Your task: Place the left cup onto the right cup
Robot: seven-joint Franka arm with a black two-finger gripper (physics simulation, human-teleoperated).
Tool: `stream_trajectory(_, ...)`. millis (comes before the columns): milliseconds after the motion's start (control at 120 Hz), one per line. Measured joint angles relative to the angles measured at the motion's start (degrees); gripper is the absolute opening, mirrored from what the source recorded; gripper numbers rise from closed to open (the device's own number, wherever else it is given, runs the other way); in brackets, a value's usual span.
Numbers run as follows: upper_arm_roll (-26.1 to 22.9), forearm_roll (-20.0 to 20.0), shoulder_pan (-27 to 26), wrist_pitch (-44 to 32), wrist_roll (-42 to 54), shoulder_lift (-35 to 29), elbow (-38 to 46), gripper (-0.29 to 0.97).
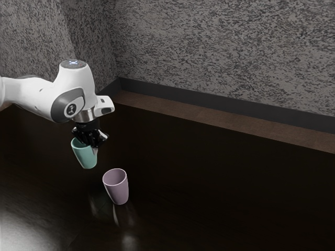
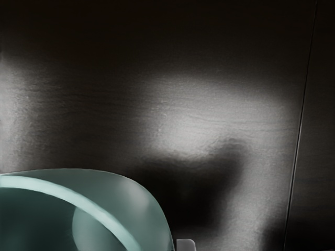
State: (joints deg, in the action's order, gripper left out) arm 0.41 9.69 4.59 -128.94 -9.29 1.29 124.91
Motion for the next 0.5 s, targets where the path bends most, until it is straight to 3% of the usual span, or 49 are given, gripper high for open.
stream_trajectory(500,-10.11,0.55,2.88,7.87,-4.4,0.03,-6.83,-0.1)
